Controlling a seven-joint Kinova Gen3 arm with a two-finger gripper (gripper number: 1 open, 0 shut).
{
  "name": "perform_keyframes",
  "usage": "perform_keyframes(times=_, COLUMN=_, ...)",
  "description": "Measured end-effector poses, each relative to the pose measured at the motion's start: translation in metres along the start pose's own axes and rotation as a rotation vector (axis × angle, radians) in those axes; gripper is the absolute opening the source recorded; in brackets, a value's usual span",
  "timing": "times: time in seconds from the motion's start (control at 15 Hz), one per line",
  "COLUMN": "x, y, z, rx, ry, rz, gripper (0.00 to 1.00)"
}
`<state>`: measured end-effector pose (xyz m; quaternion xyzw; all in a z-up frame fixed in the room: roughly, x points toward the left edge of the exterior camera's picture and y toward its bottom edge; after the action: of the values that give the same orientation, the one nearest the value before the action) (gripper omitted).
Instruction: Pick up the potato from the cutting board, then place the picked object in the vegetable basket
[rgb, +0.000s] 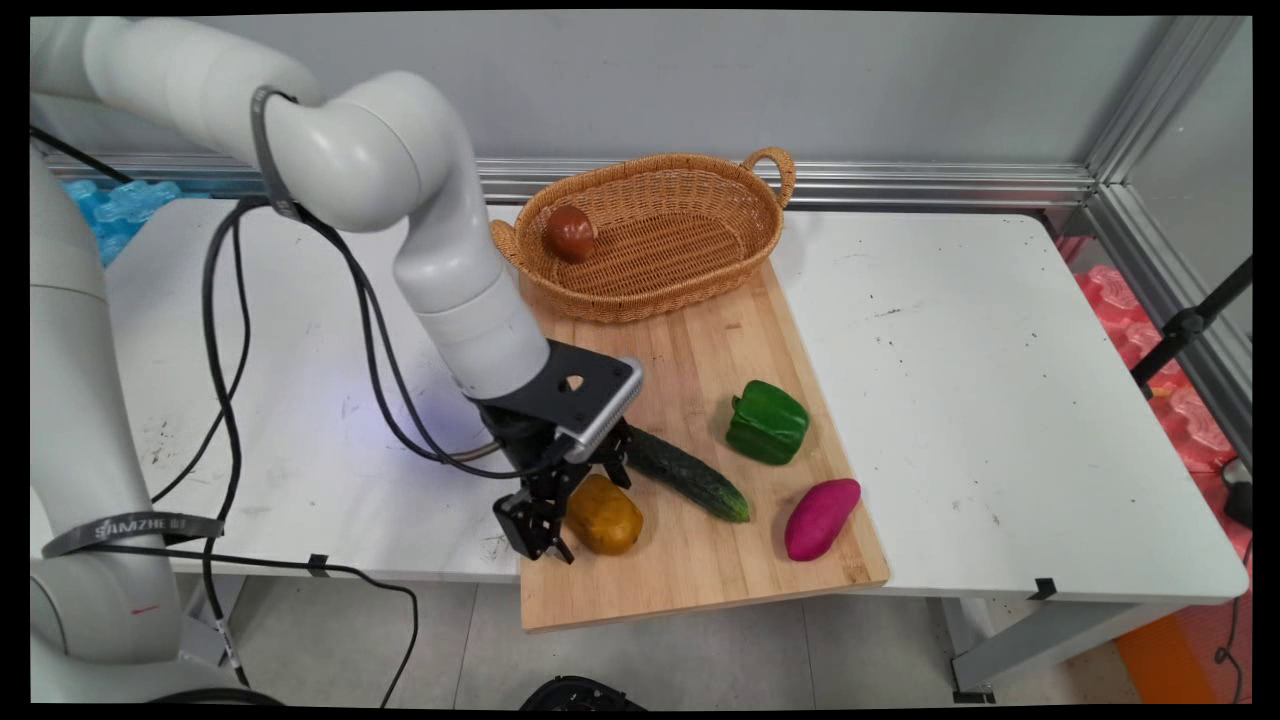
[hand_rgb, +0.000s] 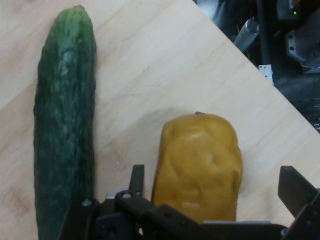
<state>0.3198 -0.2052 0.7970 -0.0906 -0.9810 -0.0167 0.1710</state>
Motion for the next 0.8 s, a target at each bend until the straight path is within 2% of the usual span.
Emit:
perform_keyframes(times=0.27, x=0.0040, y=-0.0034, z=0.0087, rx=-0.005, ry=-0.011, rz=0.010, gripper=1.00)
perform_keyframes(times=0.33, x=0.0046, y=-0.0042, z=0.0100, rx=-0.006, ry=-0.013, rz=0.014, gripper=0.00)
perform_keyframes(times=0.8, x=0.0062, y=-0.0016, z=0.0008, rx=-0.019, ry=-0.020, rz=0.053, gripper=0.00)
